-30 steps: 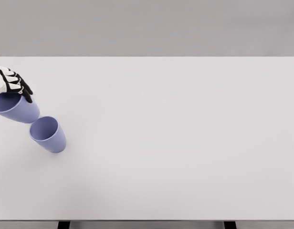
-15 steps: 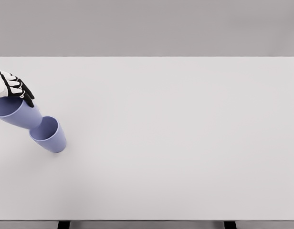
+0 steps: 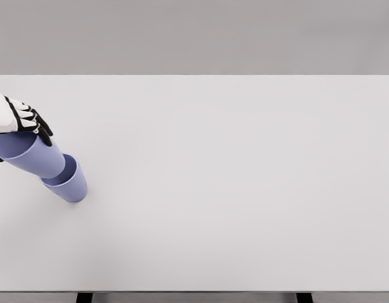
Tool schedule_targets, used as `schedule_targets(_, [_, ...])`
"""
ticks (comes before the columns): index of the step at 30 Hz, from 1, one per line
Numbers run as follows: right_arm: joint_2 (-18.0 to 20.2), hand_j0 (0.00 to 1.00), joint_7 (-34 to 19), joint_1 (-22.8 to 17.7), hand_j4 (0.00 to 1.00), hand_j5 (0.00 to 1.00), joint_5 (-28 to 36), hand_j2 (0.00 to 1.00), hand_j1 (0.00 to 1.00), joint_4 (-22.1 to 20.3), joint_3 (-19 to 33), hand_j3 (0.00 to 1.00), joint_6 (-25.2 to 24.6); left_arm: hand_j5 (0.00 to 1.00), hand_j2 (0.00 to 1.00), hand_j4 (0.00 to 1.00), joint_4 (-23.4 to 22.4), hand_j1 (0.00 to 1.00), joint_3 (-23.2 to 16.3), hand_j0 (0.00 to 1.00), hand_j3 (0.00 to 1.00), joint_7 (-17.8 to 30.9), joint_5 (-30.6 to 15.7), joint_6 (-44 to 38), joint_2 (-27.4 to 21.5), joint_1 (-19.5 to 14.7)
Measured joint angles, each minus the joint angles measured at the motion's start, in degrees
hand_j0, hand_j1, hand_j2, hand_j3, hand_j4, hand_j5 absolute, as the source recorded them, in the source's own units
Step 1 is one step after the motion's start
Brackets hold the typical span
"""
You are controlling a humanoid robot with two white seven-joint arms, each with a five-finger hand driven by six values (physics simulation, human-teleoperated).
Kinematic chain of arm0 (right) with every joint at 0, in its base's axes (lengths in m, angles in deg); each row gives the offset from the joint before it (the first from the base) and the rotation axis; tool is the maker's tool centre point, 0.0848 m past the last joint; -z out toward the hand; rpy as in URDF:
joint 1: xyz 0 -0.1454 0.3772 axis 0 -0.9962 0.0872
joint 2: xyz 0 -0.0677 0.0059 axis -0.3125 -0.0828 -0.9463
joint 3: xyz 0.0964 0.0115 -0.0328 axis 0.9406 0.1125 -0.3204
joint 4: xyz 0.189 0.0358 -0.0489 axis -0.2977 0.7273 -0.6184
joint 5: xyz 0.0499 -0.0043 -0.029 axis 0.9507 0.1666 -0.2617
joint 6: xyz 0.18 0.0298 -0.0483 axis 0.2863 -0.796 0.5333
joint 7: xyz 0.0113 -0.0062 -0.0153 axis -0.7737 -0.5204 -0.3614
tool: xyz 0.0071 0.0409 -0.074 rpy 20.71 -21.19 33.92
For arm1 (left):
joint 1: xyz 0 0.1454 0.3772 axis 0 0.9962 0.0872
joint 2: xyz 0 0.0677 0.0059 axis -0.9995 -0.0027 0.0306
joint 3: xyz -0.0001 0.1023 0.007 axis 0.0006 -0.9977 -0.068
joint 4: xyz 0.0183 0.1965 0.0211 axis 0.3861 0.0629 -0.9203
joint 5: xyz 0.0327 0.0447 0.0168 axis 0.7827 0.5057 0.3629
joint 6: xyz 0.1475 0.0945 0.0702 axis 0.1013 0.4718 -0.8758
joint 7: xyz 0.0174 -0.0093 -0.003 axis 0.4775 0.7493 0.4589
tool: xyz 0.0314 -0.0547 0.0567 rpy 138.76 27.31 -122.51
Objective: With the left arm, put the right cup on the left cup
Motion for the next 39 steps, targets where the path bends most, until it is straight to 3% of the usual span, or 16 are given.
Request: schedule_targets(39, [0.00, 1.00, 0.00, 0.00, 1.00, 1.00, -0.02, 1.00, 1.00, 0.01, 0.00, 1.00, 0.00, 0.63, 0.63, 0.63, -1.70, 0.63, 0.37, 0.63, 0.63, 0.02, 2.06, 0.02, 2.62, 1.87])
